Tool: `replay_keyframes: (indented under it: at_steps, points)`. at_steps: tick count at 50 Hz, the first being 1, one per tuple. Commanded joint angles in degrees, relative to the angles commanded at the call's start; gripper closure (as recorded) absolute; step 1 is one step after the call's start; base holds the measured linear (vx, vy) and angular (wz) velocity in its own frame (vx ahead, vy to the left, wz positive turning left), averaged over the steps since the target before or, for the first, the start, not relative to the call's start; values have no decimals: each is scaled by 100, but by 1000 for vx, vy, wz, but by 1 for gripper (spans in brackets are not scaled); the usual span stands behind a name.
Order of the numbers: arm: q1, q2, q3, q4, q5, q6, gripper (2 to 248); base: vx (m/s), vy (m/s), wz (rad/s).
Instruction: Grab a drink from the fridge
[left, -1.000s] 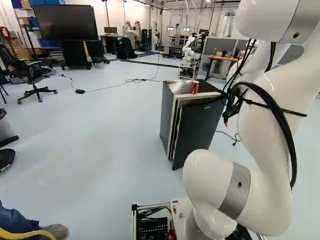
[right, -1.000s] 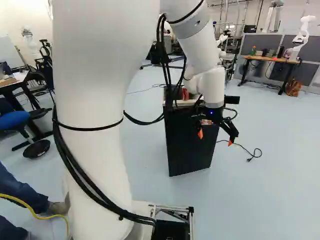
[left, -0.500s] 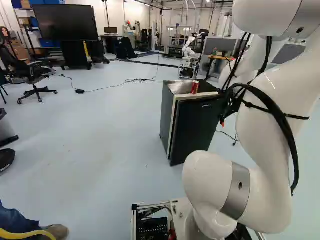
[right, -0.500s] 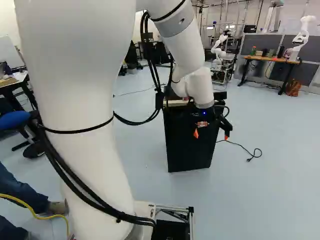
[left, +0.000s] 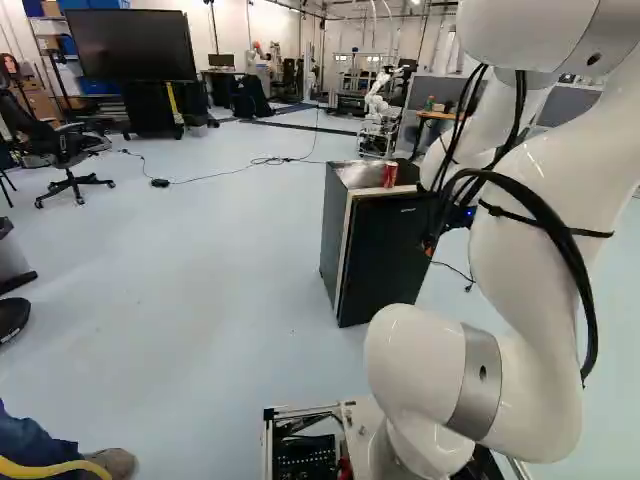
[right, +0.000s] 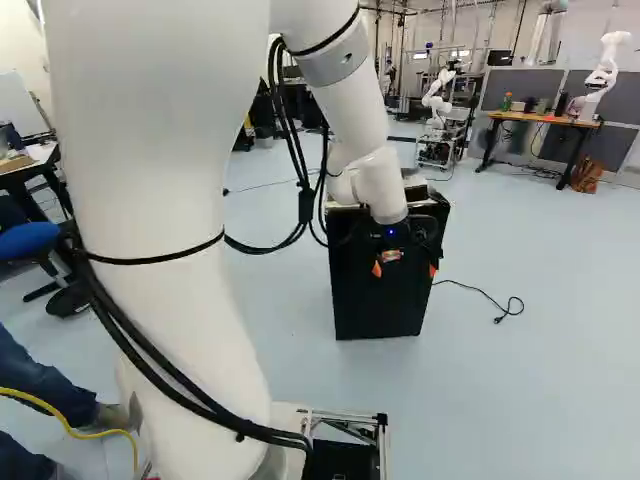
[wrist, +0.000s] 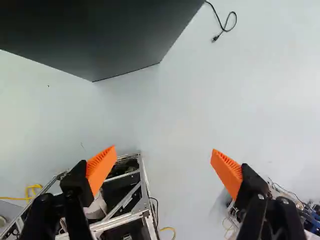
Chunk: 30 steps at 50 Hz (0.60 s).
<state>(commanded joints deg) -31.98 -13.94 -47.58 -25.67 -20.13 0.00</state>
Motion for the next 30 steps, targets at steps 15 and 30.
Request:
replay_keyframes:
  at_steps: [15, 30]
  points:
    - [294, -142, 132, -2, 658, 0, 3, 0, 0, 0]
    - [590, -310, 224, -2, 1335, 0, 3, 0, 0, 0]
